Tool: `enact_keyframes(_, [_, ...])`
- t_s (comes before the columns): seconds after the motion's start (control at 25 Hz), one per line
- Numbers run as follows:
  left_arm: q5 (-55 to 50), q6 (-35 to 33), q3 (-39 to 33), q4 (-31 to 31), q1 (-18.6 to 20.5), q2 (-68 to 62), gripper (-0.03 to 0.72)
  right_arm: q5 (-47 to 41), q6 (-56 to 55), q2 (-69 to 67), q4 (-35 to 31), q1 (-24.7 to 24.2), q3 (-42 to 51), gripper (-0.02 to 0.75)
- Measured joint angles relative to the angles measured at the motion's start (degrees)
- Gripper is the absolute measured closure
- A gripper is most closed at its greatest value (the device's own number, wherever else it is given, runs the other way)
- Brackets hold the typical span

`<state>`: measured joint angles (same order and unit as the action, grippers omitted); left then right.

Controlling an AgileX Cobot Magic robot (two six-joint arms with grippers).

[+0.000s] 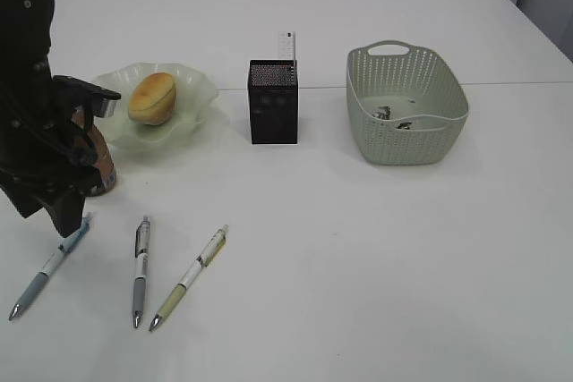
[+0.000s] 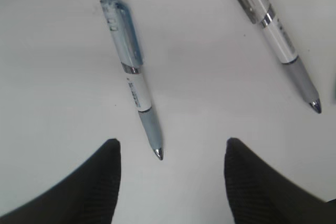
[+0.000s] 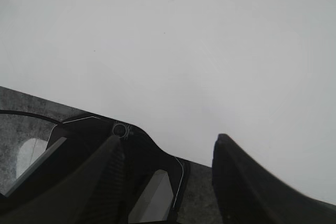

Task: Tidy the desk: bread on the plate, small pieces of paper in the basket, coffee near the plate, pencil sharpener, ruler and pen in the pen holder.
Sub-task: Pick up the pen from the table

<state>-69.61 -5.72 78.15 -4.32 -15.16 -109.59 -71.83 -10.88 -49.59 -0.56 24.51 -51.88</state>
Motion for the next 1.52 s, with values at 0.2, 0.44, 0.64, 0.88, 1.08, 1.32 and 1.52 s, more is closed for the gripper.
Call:
enact_keyframes(0.2, [1.4,-2.9,0.0,0.0,0.0,0.0,0.234,0.0,0.0,0.0,0.1,0.0,0.0,0.309])
enact_keyframes(0.44, [2.5,-5.1,0.0,0.0,0.0,-1.0,0.234,0.0,0.0,0.0,0.1,0.0,0.0,0.309])
enact_keyframes(0.64, [2.4,-5.3,0.0,0.0,0.0,-3.7,0.234,0.0,0.0,0.0,0.1,0.0,0.0,0.309])
enact_keyframes(0.88, [2.3,-7.1,0.0,-0.3,0.0,-4.5,0.233,0.0,0.0,0.0,0.1,0.0,0.0,0.309])
enact_keyframes(1.08, [1.6,-8.1,0.0,-1.5,0.0,-4.9,0.233,0.0,0.1,0.0,0.1,0.0,0.0,0.309])
enact_keyframes(1.32, [1.3,-8.1,0.0,-2.3,0.0,-4.9,0.233,0.0,0.3,0.0,0.1,0.0,0.0,0.309])
enact_keyframes(1.52, [1.3,-8.2,0.0,-2.3,0.2,-4.9,0.233,0.0,0.3,0.0,0.1,0.0,0.0,0.309])
